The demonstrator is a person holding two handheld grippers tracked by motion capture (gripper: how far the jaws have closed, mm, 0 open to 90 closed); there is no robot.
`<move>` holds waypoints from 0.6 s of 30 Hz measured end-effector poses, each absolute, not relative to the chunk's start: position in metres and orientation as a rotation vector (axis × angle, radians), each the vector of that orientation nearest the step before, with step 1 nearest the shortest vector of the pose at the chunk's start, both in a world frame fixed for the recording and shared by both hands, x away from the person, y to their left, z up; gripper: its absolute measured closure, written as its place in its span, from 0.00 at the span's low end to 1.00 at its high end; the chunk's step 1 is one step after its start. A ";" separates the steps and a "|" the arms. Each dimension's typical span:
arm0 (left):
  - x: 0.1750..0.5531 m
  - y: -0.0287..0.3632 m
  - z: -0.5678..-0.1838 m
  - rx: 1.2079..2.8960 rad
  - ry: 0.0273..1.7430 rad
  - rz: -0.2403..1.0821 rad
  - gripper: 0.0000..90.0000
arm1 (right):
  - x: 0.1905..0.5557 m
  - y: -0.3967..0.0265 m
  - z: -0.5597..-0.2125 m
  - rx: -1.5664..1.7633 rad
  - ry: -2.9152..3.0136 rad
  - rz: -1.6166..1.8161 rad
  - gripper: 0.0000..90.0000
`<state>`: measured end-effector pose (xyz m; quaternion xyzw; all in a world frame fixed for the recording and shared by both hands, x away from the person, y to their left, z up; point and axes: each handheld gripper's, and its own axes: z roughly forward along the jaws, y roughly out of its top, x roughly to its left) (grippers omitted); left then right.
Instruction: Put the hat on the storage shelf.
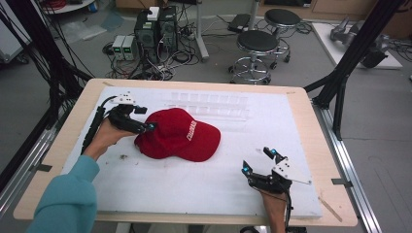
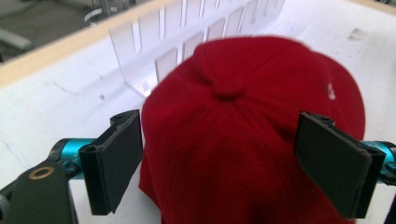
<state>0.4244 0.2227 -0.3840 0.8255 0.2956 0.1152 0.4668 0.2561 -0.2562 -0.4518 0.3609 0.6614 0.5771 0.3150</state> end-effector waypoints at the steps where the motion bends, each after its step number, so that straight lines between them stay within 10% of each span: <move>1: 0.425 0.222 -0.386 2.032 0.730 0.273 0.18 | 0.256 -0.256 -0.452 0.951 1.742 1.521 0.11; 11: 0.431 0.213 -0.401 2.066 0.716 0.156 0.37 | 0.256 -0.256 -0.452 0.950 1.739 1.520 0.11; 18: 0.428 0.209 -0.401 2.082 0.690 0.127 0.71 | 0.256 -0.256 -0.452 0.949 1.739 1.519 0.11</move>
